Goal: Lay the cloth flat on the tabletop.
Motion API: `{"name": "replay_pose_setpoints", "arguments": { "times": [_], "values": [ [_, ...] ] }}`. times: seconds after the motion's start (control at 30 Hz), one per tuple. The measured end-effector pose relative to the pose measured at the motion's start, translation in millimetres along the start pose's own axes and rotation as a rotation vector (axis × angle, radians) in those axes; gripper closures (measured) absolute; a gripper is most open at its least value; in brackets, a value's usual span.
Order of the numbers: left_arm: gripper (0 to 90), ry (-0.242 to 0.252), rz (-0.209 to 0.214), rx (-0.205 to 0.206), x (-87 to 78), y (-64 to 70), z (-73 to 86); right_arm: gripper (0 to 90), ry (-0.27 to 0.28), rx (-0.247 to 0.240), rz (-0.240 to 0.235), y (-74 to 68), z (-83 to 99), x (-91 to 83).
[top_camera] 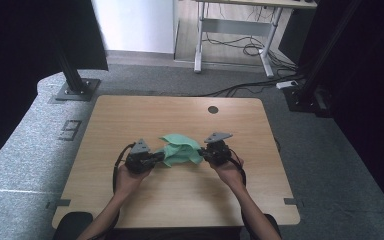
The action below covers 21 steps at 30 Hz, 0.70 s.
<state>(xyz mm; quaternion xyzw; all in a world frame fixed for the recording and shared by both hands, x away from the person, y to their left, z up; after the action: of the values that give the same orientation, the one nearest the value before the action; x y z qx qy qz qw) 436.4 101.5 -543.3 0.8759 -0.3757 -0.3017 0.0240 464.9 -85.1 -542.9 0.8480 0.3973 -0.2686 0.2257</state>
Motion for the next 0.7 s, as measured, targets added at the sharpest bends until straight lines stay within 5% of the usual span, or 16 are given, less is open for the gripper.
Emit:
{"name": "replay_pose_setpoints", "arguments": {
  "times": [0.1,0.23,0.5,0.6,0.7],
  "values": [
    [83.9,0.07,-0.019,-0.025,-19.8,-10.7,-15.6,84.7,0.006,0.011,0.022,10.7,2.1,-14.8],
    [83.7,0.086,-0.056,-0.047,-28.1,-24.0,-19.5,84.4,-0.009,0.031,0.041,20.5,6.9,-21.3],
    [78.0,-0.076,-0.144,-0.12,-3.4,-60.3,19.8,76.6,-0.076,0.114,0.019,35.4,40.7,2.5],
    [59.3,-0.099,-0.191,-0.123,0.0,-68.7,25.5,59.8,-0.106,0.135,0.032,38.6,57.4,13.0],
    [48.8,-0.08,-0.21,-0.134,-2.3,-72.2,22.6,55.0,-0.104,0.147,0.043,41.3,60.6,12.1]
  ]
}}
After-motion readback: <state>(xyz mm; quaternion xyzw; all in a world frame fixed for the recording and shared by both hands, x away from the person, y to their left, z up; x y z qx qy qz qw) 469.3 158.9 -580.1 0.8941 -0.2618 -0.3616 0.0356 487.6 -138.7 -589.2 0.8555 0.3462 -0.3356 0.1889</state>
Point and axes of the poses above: each handheld gripper's, and its own axes: x roughly forward along the jaws, z roughly out of its underside, y roughly to its right, the point moved 10 cm from there along x, roughly forward along the jaws, and after that the axes turned 12 degrees about -x, right-handed, at the moved point
